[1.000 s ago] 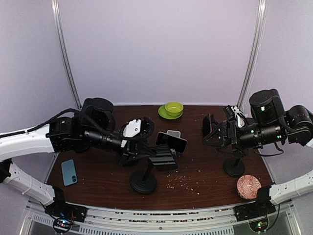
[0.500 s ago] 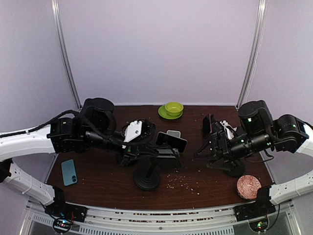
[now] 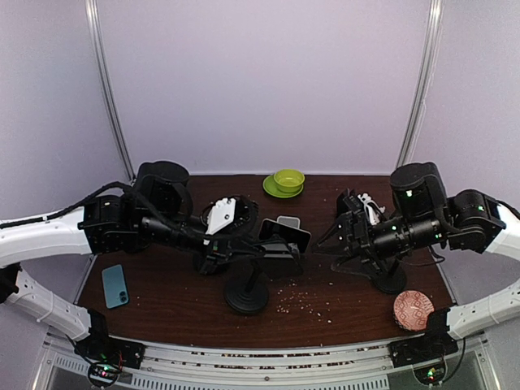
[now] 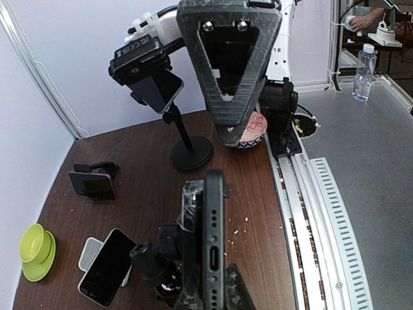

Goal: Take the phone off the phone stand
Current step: Hold the phone stand with the phone.

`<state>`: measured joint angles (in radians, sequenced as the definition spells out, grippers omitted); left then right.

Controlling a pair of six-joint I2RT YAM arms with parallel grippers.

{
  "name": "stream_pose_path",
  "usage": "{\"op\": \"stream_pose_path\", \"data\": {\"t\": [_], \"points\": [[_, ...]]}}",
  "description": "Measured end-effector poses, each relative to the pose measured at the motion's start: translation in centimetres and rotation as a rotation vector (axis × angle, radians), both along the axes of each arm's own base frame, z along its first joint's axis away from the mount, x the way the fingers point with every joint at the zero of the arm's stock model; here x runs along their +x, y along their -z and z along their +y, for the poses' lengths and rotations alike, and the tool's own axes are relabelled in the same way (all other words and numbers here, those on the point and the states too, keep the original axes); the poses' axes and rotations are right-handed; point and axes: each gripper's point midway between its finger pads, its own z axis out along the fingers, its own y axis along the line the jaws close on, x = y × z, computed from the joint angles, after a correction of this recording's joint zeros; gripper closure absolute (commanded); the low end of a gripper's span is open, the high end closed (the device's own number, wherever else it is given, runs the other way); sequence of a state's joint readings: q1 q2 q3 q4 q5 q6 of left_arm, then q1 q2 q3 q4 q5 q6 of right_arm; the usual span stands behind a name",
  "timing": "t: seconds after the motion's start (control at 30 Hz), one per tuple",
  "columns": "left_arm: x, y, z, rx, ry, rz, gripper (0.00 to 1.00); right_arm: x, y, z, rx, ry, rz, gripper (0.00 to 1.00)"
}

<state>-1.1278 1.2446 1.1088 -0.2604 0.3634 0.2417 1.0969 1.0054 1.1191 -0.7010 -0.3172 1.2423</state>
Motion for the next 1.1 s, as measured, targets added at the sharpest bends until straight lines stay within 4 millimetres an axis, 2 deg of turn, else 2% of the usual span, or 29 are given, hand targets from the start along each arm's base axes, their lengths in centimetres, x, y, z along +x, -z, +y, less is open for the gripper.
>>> {"op": "stream_pose_path", "data": {"t": [0.27, 0.4, 0.7, 1.1], "points": [[-0.1, -0.4, -0.2, -0.019, 0.009, -0.01, 1.0, 0.6, -0.2, 1.0, 0.022, 0.004, -0.001, 0.22], [-0.3, -0.4, -0.2, -0.019, 0.025, -0.01, 1.0, 1.4, 0.5, 1.8, 0.014, 0.016, 0.009, 0.23], [-0.6, 0.5, -0.6, 0.006, 0.053, 0.014, 1.0, 1.7, 1.8, 3.8, -0.008, -0.03, 0.047, 0.34], [-1.2, -0.3, -1.4, -0.008, 0.084, 0.014, 1.0, 1.6, 0.9, 6.0, 0.054, -0.081, 0.076, 0.46]]}}
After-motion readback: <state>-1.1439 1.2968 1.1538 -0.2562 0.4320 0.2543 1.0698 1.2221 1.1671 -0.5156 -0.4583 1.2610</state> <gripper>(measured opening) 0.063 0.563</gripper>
